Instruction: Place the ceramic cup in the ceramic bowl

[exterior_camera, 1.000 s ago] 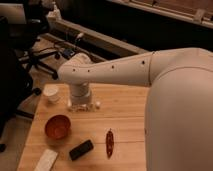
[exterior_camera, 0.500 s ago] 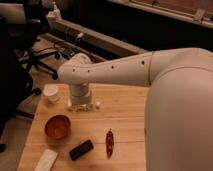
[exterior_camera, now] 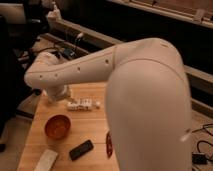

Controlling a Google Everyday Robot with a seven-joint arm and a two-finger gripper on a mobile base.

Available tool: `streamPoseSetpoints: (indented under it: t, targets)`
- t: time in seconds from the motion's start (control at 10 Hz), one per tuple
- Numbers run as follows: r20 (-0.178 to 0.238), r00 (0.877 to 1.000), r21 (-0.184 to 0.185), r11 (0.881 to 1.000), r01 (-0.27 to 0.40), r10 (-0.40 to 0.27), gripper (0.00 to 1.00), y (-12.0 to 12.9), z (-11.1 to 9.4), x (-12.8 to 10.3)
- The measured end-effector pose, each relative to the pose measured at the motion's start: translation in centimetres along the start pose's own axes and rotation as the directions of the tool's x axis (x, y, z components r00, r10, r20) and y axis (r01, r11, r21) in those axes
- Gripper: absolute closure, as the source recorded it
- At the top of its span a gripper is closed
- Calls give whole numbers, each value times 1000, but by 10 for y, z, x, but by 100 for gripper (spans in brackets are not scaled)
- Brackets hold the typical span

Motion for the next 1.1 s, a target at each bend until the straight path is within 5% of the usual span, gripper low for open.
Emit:
streamPoseSetpoints:
  t: [0.1,0.3,1.1]
  targets:
    - [49,999,-10,1000,12,-12,35,33,-10,-6]
    - [66,997,-16,999,34,-33,35,56,-14,-1]
    - [72,997,-16,1000,20,-19,35,52,-13,-9]
